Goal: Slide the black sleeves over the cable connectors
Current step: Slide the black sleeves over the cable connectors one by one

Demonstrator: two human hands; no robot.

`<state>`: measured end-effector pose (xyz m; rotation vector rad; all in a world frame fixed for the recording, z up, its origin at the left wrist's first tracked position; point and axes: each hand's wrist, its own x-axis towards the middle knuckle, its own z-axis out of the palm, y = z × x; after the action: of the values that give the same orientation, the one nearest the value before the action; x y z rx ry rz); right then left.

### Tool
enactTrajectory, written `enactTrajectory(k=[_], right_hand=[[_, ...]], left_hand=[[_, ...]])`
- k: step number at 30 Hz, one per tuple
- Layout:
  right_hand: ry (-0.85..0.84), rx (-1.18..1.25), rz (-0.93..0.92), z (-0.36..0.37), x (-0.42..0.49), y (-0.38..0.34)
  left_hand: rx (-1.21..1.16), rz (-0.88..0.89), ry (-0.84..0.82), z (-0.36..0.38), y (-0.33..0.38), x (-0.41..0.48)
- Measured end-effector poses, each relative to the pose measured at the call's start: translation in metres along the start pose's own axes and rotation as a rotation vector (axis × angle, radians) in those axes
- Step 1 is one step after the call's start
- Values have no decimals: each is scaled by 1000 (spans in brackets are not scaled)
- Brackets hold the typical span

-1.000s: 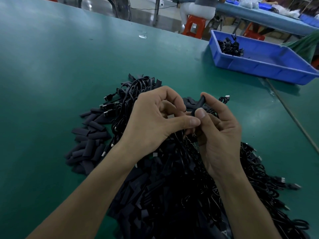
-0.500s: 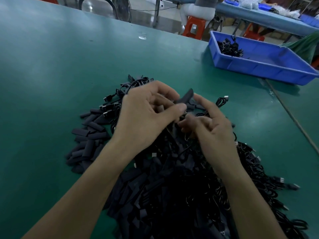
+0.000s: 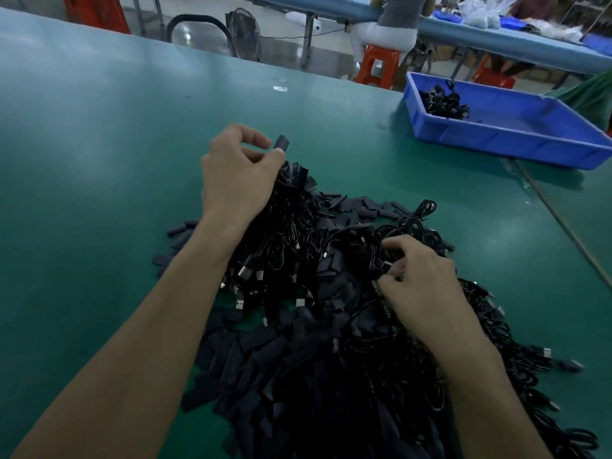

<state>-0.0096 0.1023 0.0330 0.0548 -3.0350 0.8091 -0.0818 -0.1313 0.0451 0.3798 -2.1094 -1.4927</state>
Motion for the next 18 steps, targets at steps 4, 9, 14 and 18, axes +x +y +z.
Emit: enactTrajectory(k=[4,9,14,18], right_hand=[[-74,206,-80,-5,3,-3],[-291,300,-105,-15,8,5],[-298,386,-136,-10,12,14],[-282,526,-152,-8,21,20]], left_hand=[[98,-88,-71,8,-11,8],[264,221,68,1,4,-3],[-39,537,-196,-3,31,-60],[44,337,-670,7,24,-90]])
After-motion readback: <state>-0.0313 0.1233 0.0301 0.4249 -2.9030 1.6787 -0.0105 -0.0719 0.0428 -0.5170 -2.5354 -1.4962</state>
